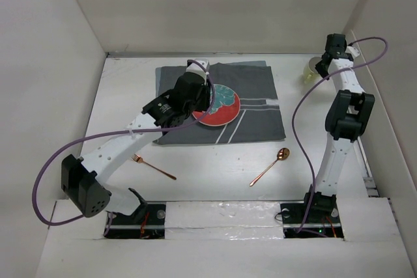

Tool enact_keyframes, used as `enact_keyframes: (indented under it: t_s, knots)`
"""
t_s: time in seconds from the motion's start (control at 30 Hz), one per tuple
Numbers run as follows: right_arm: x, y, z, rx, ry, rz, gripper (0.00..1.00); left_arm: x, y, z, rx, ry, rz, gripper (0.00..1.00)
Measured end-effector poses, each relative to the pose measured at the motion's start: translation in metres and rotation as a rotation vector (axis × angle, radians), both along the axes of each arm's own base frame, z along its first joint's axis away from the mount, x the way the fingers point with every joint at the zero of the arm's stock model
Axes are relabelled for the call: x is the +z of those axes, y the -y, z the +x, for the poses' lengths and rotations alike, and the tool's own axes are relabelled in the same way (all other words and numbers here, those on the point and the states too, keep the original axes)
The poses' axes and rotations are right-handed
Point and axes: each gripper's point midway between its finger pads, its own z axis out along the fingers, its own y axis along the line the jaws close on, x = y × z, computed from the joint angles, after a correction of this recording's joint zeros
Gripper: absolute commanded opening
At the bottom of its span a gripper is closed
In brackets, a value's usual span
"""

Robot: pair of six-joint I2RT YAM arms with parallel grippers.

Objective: Set the dinner table for one person

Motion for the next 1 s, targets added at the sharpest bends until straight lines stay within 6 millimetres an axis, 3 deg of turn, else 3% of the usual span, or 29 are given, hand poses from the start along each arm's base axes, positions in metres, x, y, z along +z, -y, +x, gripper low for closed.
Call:
enact_keyframes:
  t_s: [0.17, 0.3, 0.4, 0.5, 0.63, 0.8, 1.0]
  knots:
    - [0.040, -0.041, 0.018, 0.126, 0.055, -0.045, 0.00, 0.012, -0.004, 0.009, 0.014, 0.027, 0.000, 0.34]
    - [0.077, -0.103, 0.037, 0.280, 0.122, -0.058, 0.00, 0.020, -0.009, 0.015, 0.031, 0.044, -0.007, 0.34]
    - [0.088, -0.151, 0.043, 0.393, 0.151, -0.033, 0.00, 0.020, -0.018, 0.021, 0.059, 0.044, -0.006, 0.34]
    - [0.078, -0.185, 0.044, 0.484, 0.132, -0.003, 0.00, 0.023, -0.027, 0.026, 0.084, 0.051, -0.013, 0.35]
    - [0.043, -0.204, 0.042, 0.546, 0.046, 0.021, 0.00, 0.025, -0.036, 0.025, 0.107, 0.060, -0.024, 0.35]
    - [-0.001, -0.203, 0.029, 0.560, -0.081, 0.032, 0.00, 0.027, -0.036, 0.024, 0.112, 0.062, -0.036, 0.35]
    - [-0.006, -0.202, 0.024, 0.568, -0.108, 0.031, 0.00, 0.021, -0.036, 0.023, 0.117, 0.048, -0.038, 0.35]
